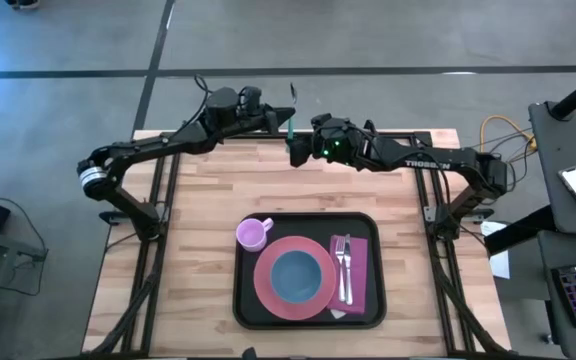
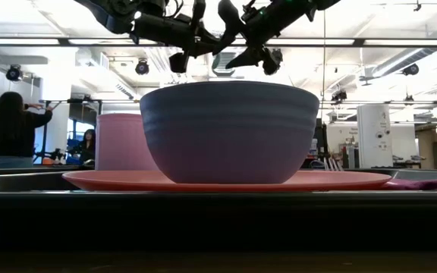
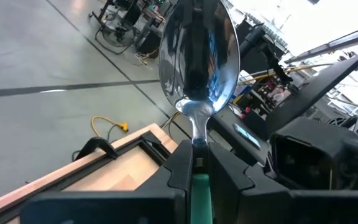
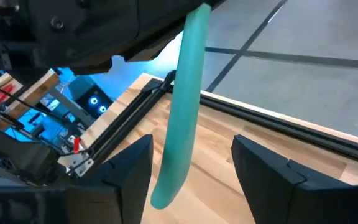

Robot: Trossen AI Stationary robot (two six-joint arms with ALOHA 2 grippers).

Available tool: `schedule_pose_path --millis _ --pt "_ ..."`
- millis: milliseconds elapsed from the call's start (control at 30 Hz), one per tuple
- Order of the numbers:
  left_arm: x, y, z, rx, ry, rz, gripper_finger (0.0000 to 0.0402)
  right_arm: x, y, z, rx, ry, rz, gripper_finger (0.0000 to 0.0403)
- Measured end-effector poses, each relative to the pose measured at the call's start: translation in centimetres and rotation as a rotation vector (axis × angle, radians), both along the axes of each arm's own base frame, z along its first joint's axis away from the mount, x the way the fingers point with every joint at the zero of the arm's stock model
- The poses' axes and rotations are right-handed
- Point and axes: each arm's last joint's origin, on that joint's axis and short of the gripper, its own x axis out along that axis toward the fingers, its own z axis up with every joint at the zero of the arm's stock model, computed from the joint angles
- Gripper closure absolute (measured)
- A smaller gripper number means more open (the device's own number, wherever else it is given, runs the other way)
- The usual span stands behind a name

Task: Set up tray
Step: Put the blue spoon on top of the purple napkin to the right of the silver knife on the black tray

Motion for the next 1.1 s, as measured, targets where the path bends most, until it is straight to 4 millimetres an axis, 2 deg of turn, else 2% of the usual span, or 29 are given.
schedule_pose_path --millis 367,700,1100 --pt "0.02 -0.02 -0.07 0.022 0.012 -0.003 0.0387 0.23 -0.02 -0.2 0.039 -0.027 -0.011 0.0243" --pt "0.12 -0.03 -0.23 0.02 0.016 -0.004 0.0387 0.31 -0.04 -0.06 0.061 -0.06 -0.016 0.0248" --pt "0.5 -0.7 -0.24 0.02 0.016 -0.037 0.0387 0.3 -0.12 -0.1 0.106 -0.085 -0.032 0.0283"
